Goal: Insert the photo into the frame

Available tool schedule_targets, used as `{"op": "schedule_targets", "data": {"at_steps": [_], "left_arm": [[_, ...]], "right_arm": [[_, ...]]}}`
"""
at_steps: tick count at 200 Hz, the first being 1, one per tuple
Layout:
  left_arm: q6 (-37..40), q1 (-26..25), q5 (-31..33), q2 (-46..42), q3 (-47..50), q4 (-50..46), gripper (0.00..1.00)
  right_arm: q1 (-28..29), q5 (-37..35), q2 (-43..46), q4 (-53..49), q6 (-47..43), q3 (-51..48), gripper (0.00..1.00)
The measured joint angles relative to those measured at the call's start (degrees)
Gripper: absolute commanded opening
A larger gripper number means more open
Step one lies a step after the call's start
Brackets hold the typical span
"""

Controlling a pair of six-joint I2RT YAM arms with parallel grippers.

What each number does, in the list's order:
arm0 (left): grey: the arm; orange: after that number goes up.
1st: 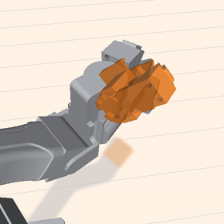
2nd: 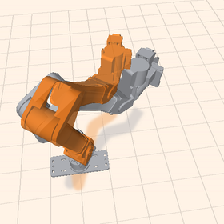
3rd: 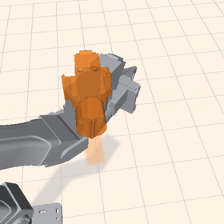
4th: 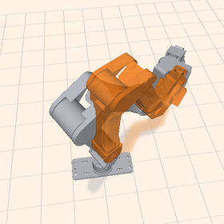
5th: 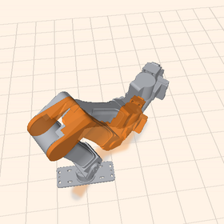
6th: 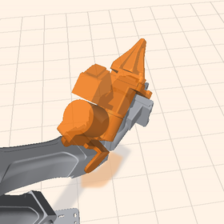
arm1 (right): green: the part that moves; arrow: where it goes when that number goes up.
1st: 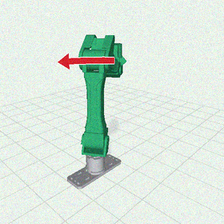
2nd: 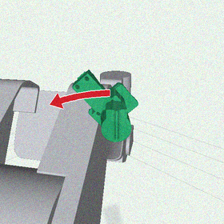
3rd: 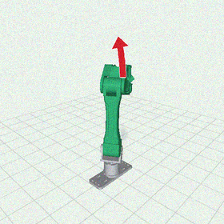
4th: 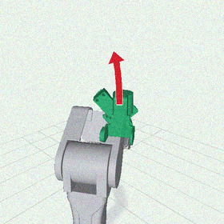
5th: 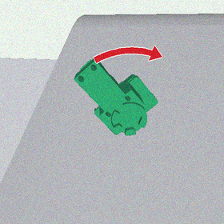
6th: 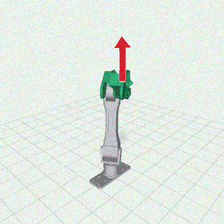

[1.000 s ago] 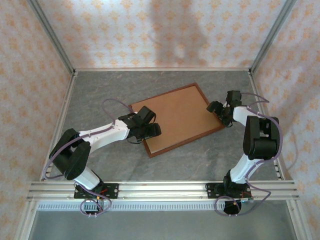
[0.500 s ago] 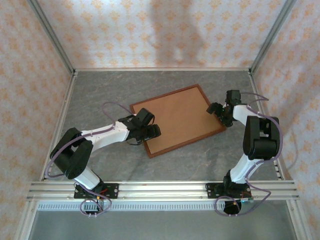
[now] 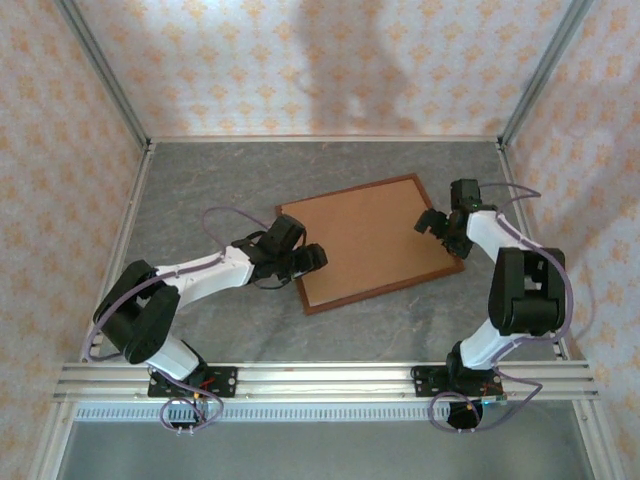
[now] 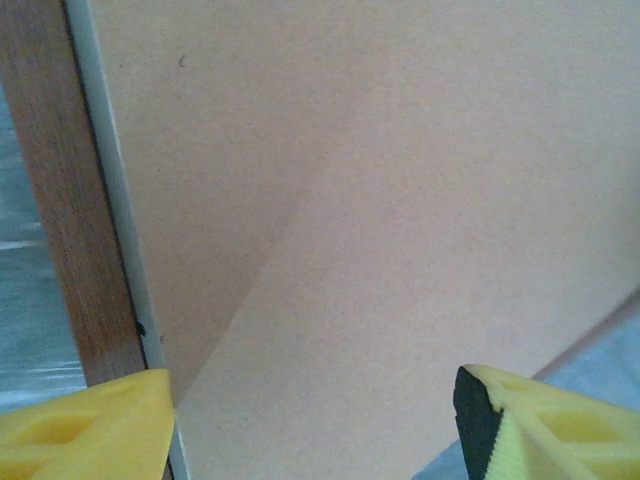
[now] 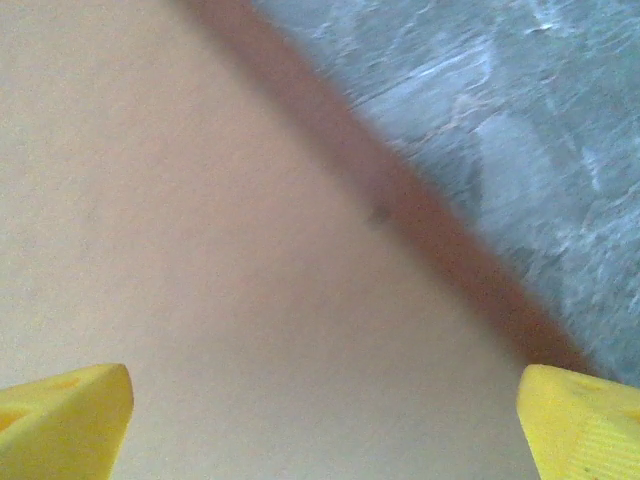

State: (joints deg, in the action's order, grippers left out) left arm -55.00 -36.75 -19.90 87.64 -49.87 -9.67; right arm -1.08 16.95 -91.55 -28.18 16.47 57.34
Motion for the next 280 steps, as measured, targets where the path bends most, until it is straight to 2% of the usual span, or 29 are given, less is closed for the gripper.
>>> {"op": "schedule_targets", "data": {"at_steps": [48,73,94,113,161,196,235,280], "left_arm": [[-1.3,-0.2,-3.7,-3.4,0.0,9.5,0.71],[-1.5,0.3,-3.8,-3.4,0.0,10.2,0.71],[-0.4,1.1,-3.2,-3.2,-0.1,8.9,0.71],[1.2,1.5,-1.9,-1.5,-1.2,7.3,0.73],[6.5,1.5,3.9,3.2,-4.2,1.2,0.75],[8.6,2.6,5.0,6.0,-5.5,-0.4,0.75],[8.5,5.7,3.6,10.7,-5.9,0.3,0.76],[8.0,6.1,0.8,13.7,-6.4,2.5,0.76]], "right_arm": [[3.1,1.4,7.3,-0.6,-1.0,-1.6,0.99],[7.6,1.5,11.9,0.1,-1.8,-3.6,0.99],[9.3,-0.1,11.9,0.1,-2.2,-2.8,0.99],[7.7,-2.4,8.8,0.3,-2.1,-0.6,0.99],[-2.5,-3.1,-4.7,1.9,-0.4,9.1,0.99],[-6.7,1.1,-13.0,1.8,0.3,16.0,0.99],[-8.6,5.3,-19.6,0.4,0.2,20.5,0.99],[-8.8,8.1,-22.6,-2.2,-1.2,22.4,1.0]]}}
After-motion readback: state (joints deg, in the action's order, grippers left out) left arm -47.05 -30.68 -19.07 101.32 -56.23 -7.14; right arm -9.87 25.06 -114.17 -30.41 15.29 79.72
